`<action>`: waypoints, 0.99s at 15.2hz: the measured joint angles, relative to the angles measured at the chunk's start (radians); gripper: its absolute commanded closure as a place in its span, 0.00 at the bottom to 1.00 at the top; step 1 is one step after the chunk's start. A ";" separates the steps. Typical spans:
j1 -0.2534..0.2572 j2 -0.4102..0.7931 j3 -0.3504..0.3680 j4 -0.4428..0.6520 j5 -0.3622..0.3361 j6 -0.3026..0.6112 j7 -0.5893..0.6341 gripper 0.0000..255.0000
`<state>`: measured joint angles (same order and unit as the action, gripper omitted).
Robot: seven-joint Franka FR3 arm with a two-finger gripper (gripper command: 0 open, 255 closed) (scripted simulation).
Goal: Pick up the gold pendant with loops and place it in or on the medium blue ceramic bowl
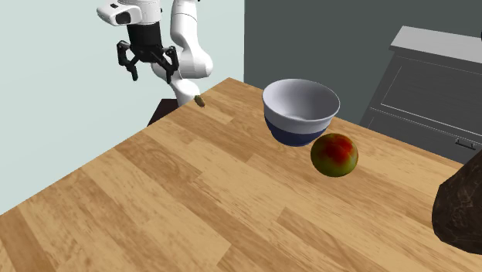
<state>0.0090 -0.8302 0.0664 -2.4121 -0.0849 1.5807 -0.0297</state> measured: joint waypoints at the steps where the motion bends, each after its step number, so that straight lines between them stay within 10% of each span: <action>1: 0.000 0.000 0.000 0.000 0.000 0.000 0.000 0.00; 15: -0.093 0.364 0.186 0.147 0.362 -0.166 0.646 0.00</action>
<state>-0.0835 -0.4666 0.2525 -2.2652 0.2769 1.4148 0.6166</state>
